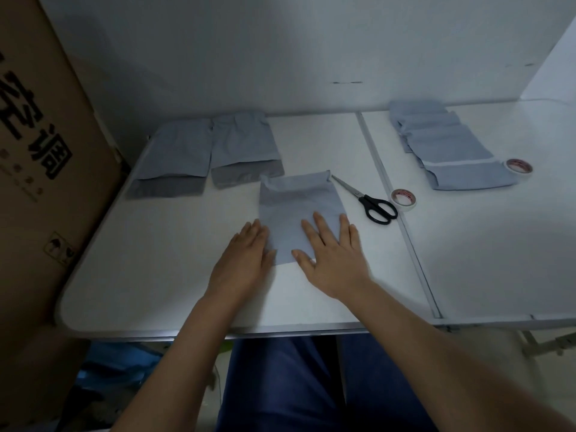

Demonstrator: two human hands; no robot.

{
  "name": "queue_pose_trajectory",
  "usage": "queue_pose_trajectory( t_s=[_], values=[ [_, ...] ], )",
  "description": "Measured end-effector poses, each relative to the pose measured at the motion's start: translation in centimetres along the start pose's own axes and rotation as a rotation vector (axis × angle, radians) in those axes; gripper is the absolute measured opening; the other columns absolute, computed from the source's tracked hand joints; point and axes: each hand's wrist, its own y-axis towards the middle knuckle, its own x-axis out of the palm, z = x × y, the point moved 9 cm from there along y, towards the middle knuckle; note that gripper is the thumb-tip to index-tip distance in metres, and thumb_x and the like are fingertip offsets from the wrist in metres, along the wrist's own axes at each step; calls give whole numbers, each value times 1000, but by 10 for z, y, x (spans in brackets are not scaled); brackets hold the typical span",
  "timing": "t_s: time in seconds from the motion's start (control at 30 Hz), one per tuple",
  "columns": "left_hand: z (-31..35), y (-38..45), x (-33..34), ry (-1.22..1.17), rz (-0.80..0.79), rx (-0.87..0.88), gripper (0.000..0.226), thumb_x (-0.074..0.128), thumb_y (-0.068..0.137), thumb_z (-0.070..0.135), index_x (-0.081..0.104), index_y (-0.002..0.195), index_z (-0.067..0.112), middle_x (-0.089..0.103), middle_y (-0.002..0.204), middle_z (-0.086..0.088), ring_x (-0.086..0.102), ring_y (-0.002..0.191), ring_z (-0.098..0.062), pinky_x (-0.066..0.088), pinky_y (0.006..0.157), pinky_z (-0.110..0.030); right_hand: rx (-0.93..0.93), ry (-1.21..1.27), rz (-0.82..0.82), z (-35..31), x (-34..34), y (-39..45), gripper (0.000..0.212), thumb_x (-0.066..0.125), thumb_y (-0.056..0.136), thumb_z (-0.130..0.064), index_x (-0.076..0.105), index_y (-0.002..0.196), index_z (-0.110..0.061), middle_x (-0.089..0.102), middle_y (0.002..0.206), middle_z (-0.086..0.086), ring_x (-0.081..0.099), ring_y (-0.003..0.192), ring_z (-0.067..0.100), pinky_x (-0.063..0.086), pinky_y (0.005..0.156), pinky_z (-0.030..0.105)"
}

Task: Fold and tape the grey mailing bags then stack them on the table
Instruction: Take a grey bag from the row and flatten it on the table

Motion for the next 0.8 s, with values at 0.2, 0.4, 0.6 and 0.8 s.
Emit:
queue_pose_trajectory(
  t_s=[0.2, 0.4, 0.6, 0.8],
  values=[
    [41, 10, 19, -15, -80, 227, 52, 28, 105, 23, 9, 153, 14, 4, 162, -3, 1, 148, -14, -3, 117, -24, -10, 0, -5, 0, 0, -1, 80, -5, 81, -69, -1, 154, -35, -9, 162, -9, -17, 145, 37, -7, 118, 50],
    [23, 5, 22, 49, -105, 174, 56, 17, 105, 39, 0, 154, 19, -6, 161, 1, -7, 147, -10, -7, 116, -24, 0, -5, -5, 1, 0, -1, 82, -6, 80, -71, -2, 154, -34, -9, 161, -9, -16, 145, 36, -7, 118, 48],
    [15, 1, 20, 60, -161, 136, 60, 15, 102, 47, -3, 154, 22, -10, 161, 2, -11, 146, -8, -6, 118, -27, 15, -1, -10, 3, 0, -1, 74, 11, 92, -69, -2, 154, -31, -10, 162, -3, -16, 146, 32, -7, 119, 46],
    [16, 1, 20, 47, -167, 124, 60, 16, 102, 47, -3, 154, 23, -11, 161, 5, -12, 146, -7, -5, 119, -28, 44, 33, 20, 17, -4, -5, 83, -1, 88, -66, 2, 155, -18, -6, 162, 4, -8, 149, 22, -4, 120, 41]
  ],
)
